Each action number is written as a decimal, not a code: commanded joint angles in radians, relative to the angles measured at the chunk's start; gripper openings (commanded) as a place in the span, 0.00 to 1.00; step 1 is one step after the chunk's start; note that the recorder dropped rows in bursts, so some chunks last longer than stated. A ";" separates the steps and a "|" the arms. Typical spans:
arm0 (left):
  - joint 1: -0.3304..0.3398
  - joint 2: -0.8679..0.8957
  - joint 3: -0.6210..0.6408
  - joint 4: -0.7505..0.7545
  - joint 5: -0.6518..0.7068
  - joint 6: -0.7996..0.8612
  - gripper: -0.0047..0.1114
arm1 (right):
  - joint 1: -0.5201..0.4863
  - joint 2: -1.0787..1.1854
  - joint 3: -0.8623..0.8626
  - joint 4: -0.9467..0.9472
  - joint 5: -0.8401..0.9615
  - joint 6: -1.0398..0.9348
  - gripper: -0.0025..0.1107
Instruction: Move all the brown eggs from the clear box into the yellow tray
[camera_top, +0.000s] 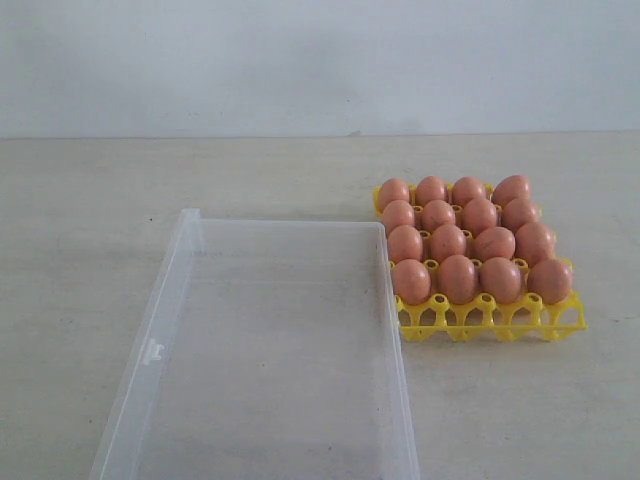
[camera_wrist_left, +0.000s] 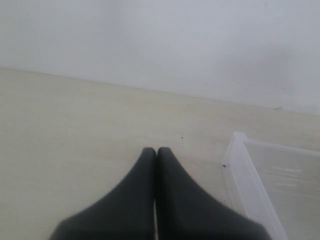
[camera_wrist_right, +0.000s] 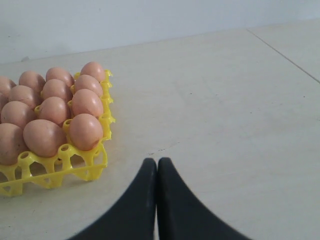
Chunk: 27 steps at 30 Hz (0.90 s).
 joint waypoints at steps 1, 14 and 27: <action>-0.001 0.003 -0.002 -0.003 -0.006 -0.001 0.00 | -0.002 -0.005 0.000 0.002 -0.006 0.002 0.02; -0.014 0.003 -0.002 -0.003 0.019 -0.001 0.00 | -0.002 -0.005 0.000 0.002 -0.006 0.002 0.02; -0.059 0.003 -0.002 -0.003 0.012 -0.001 0.00 | -0.002 -0.005 0.000 0.002 -0.006 0.002 0.02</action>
